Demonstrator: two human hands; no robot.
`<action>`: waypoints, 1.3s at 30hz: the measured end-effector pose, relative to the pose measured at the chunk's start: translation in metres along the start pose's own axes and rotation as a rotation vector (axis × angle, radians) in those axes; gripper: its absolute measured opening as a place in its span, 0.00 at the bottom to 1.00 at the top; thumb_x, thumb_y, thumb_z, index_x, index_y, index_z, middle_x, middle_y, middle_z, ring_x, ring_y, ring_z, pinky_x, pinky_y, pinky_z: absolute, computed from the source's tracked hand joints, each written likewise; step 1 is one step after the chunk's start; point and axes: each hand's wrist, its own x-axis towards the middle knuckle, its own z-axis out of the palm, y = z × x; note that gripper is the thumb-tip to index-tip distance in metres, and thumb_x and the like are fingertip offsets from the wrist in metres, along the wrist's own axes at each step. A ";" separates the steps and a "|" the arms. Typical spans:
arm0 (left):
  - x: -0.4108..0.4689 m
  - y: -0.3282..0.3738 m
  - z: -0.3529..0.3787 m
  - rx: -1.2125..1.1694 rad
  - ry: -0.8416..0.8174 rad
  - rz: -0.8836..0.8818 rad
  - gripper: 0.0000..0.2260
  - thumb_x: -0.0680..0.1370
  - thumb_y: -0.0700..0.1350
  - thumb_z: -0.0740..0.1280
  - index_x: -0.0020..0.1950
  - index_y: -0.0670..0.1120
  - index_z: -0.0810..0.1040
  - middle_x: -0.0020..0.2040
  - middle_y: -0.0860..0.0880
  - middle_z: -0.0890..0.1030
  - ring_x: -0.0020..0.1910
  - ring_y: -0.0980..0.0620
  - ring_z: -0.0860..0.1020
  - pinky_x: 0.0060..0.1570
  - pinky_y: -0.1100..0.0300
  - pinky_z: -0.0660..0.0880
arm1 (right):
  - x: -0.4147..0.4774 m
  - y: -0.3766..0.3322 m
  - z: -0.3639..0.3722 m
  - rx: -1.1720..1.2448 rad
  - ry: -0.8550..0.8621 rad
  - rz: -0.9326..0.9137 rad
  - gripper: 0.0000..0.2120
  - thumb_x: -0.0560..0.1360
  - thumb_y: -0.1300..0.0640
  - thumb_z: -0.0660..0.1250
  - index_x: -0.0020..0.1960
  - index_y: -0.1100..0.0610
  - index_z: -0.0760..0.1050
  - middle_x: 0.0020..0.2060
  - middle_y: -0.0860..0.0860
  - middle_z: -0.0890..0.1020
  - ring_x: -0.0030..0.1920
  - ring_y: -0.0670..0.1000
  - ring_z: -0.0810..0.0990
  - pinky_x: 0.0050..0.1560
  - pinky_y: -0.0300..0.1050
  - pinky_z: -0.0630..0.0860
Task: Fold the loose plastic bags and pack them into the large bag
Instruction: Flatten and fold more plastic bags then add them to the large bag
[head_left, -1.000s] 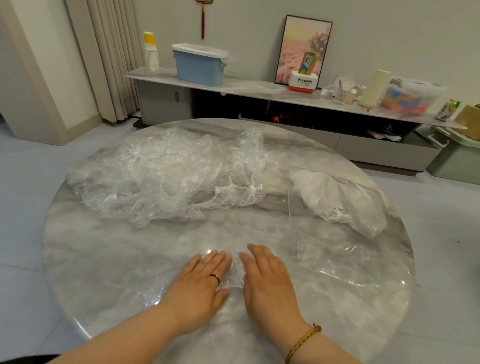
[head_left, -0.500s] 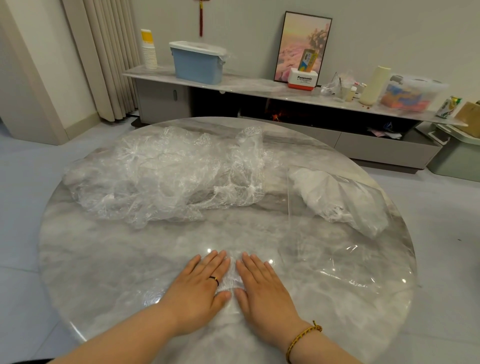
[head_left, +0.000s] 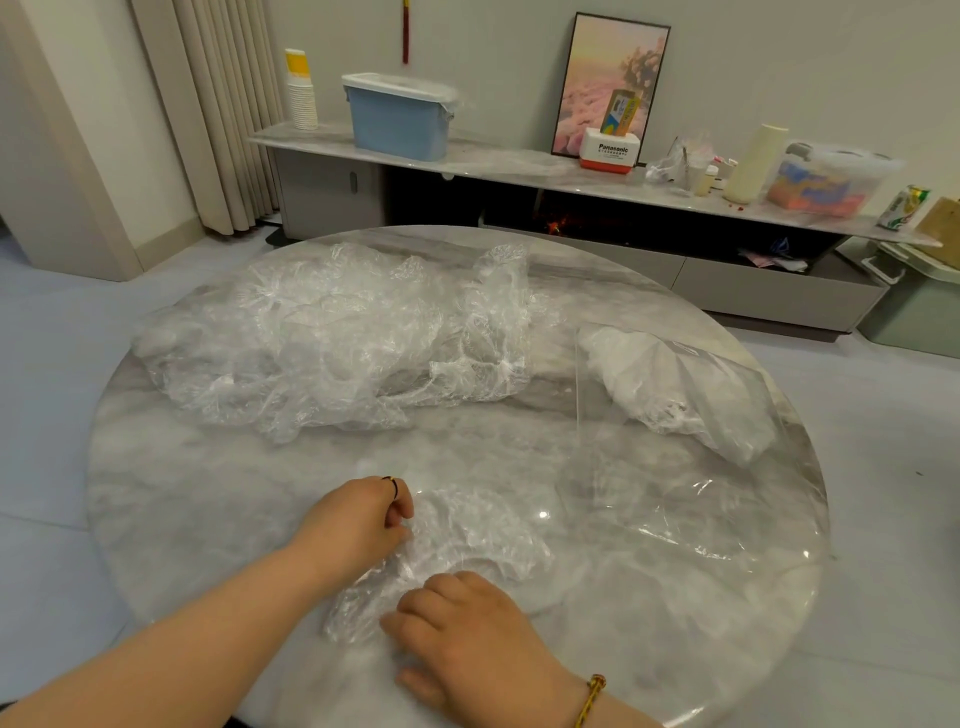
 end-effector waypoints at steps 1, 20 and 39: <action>-0.001 0.000 -0.001 0.010 -0.002 -0.002 0.07 0.76 0.44 0.65 0.43 0.54 0.68 0.36 0.60 0.70 0.37 0.60 0.70 0.33 0.74 0.63 | 0.001 -0.001 0.000 0.004 0.011 0.040 0.15 0.65 0.49 0.55 0.39 0.45 0.80 0.32 0.40 0.78 0.33 0.43 0.75 0.36 0.34 0.71; -0.034 0.003 -0.012 0.055 -0.221 0.160 0.35 0.59 0.61 0.56 0.67 0.61 0.62 0.52 0.60 0.69 0.55 0.59 0.64 0.55 0.75 0.59 | -0.008 0.027 -0.037 1.036 0.100 0.888 0.12 0.74 0.70 0.56 0.35 0.58 0.65 0.31 0.51 0.69 0.31 0.43 0.67 0.34 0.33 0.65; -0.023 0.024 0.006 -0.020 0.111 -0.129 0.17 0.77 0.50 0.63 0.65 0.52 0.65 0.41 0.57 0.72 0.41 0.57 0.75 0.36 0.66 0.66 | 0.018 0.021 -0.012 0.073 -0.124 0.550 0.19 0.76 0.49 0.48 0.58 0.50 0.73 0.56 0.48 0.81 0.59 0.49 0.77 0.65 0.43 0.59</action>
